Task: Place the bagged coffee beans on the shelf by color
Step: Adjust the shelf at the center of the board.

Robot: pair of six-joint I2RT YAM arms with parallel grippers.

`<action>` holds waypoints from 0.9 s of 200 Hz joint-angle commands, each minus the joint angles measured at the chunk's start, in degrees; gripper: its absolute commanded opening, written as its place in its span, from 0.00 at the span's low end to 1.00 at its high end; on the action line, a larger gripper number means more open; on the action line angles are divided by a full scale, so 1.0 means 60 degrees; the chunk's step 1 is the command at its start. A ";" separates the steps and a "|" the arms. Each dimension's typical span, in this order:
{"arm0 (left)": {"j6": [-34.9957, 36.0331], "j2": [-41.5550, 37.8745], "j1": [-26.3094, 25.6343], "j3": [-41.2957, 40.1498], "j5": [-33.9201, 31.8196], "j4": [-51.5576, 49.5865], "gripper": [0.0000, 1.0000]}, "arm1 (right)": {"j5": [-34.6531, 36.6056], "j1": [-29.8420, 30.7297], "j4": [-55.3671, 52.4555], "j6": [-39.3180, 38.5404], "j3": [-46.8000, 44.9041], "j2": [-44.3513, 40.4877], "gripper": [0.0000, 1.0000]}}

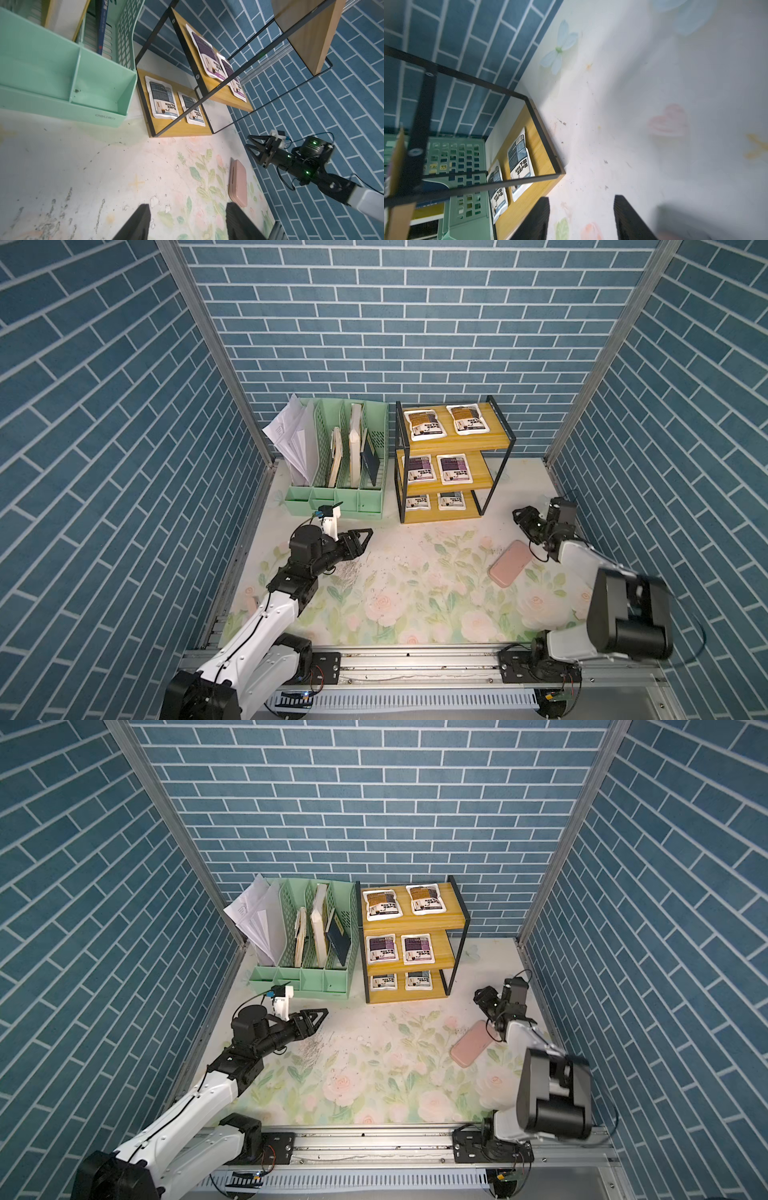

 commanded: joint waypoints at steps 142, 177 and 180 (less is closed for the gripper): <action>0.0598 -0.0661 0.0072 0.0038 -0.1938 -0.0835 0.69 | -0.2933 0.0889 0.1172 -0.0684 0.1751 0.3560 0.43; 0.0227 -0.0840 -0.0004 -0.0525 -0.4091 -0.0460 0.96 | -0.1104 0.0949 -0.0258 -0.1244 0.0775 0.1718 0.64; 0.0219 -0.0922 -0.0025 -0.0599 -0.4271 -0.0351 0.99 | -0.0625 0.0935 -0.0565 -0.1325 0.0698 0.1434 0.68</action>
